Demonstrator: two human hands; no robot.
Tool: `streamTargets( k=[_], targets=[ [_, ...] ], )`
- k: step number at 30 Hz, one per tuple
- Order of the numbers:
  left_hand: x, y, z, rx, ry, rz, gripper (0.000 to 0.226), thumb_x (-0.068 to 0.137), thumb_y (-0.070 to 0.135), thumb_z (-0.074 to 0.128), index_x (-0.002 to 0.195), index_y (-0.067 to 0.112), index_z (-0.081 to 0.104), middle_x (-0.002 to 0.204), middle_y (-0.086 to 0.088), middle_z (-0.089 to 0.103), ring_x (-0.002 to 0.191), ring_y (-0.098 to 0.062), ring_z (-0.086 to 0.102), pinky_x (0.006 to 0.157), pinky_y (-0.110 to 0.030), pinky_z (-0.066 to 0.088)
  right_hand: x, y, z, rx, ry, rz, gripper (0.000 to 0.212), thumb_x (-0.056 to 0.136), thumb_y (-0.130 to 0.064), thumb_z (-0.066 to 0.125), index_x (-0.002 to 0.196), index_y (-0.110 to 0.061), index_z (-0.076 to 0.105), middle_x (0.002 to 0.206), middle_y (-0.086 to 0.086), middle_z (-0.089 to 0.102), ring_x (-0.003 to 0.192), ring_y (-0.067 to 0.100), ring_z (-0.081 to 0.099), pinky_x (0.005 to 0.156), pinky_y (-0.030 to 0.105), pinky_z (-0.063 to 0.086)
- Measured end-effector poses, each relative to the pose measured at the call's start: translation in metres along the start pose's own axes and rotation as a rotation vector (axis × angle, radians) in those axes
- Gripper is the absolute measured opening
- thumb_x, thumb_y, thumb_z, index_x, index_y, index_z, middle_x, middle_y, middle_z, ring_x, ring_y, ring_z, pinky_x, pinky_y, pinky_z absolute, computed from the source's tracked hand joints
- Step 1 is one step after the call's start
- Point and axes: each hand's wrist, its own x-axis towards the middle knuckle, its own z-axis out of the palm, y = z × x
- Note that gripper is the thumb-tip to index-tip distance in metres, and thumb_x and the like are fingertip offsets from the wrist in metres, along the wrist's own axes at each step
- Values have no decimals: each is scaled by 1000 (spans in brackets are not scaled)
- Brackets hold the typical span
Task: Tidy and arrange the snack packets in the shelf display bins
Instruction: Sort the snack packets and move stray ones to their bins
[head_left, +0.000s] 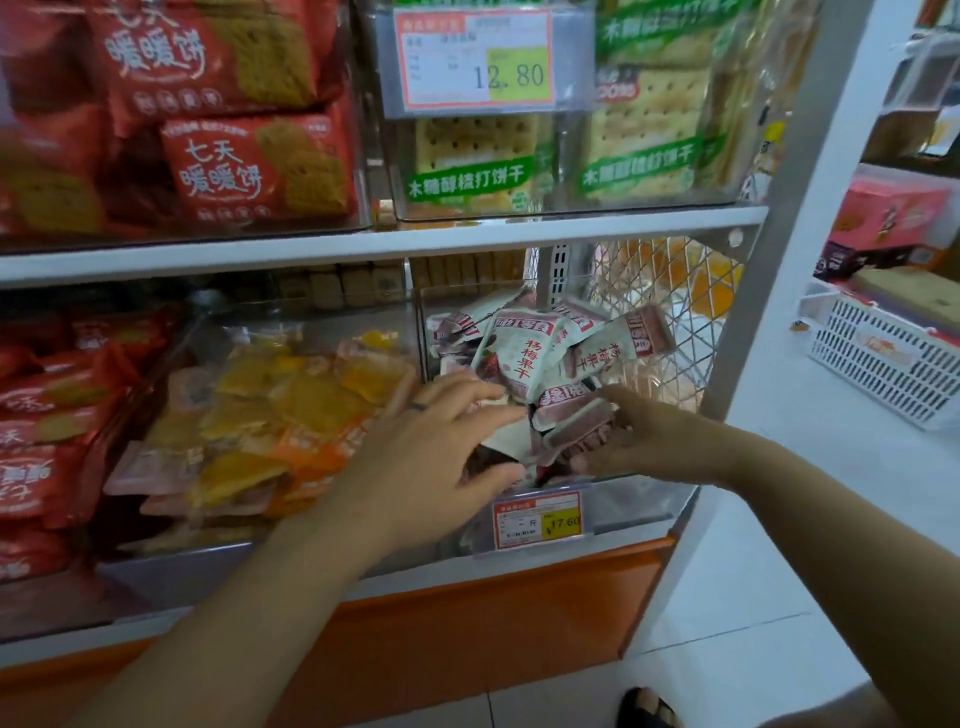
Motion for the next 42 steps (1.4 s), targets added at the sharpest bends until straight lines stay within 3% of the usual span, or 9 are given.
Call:
streamTargets(
  k=[6, 17, 20, 23, 28, 31, 35, 39, 42],
  targets=[
    [43, 15, 10, 163, -224, 53, 49, 91, 62, 34, 138, 47, 35, 153, 17, 18, 143, -9, 10, 116, -52, -7, -9, -2, 5, -380, -204, -224, 34, 97, -29, 46, 129, -22, 52, 130, -3, 54, 113, 13, 51, 90, 23, 39],
    [91, -4, 20, 339, -311, -60, 39, 96, 52, 34, 133, 45, 44, 159, 6, -3, 143, -30, 12, 113, -52, 18, -19, 27, -13, -334, -101, -152, 33, 97, -24, 45, 129, -29, 53, 135, -6, 52, 119, 15, 49, 100, 30, 39],
    [98, -2, 17, 290, -328, -77, 36, 97, 48, 38, 130, 40, 51, 159, 6, -3, 140, -33, 23, 107, -46, 31, -18, 26, -10, -348, 20, -167, 32, 97, -21, 44, 125, -29, 58, 127, -5, 58, 109, 13, 55, 91, 24, 42],
    [92, -1, 13, 273, -350, -10, 33, 96, 46, 43, 121, 31, 59, 159, 7, 4, 126, -24, 44, 81, -32, 41, -11, 24, -12, -274, 235, -201, 29, 96, -18, 46, 119, -26, 62, 116, -2, 64, 98, 13, 60, 87, 28, 49],
    [64, -1, 1, 195, -377, 68, 28, 93, 45, 51, 107, 25, 64, 157, 5, 13, 112, -16, 51, 73, -25, 40, 15, 15, -16, -288, 552, -296, 33, 89, -17, 58, 122, -19, 60, 130, 2, 54, 121, 18, 47, 99, 21, 33],
    [49, 0, -2, 115, -332, 98, 23, 91, 41, 55, 108, 30, 65, 155, 6, 19, 118, -13, 49, 88, -32, 48, 30, 13, -15, -297, 562, -227, 38, 87, -21, 61, 124, -19, 58, 136, 6, 48, 127, 24, 42, 106, 33, 33],
    [37, -2, -3, 25, -187, 65, 19, 92, 33, 56, 105, 27, 68, 146, 8, 36, 121, -9, 46, 95, -31, 45, 38, 3, -9, -377, 520, -220, 32, 88, -26, 58, 119, -24, 62, 123, 3, 59, 107, 24, 57, 91, 40, 48],
    [27, -9, -9, -65, 92, 13, 13, 88, 21, 62, 97, 18, 72, 129, 5, 54, 94, 3, 47, 78, 0, 34, 40, -7, -4, -426, 427, -274, 31, 89, -25, 55, 119, -27, 61, 118, -1, 61, 99, 19, 57, 90, 38, 45],
    [20, -14, -19, -98, 306, -82, 5, 79, 12, 70, 83, 13, 73, 111, 1, 64, 86, 1, 49, 75, -2, 32, 43, -2, -1, -423, 344, -257, 30, 88, -22, 56, 117, -27, 64, 127, -2, 57, 102, 16, 56, 88, 30, 45]
  ],
)
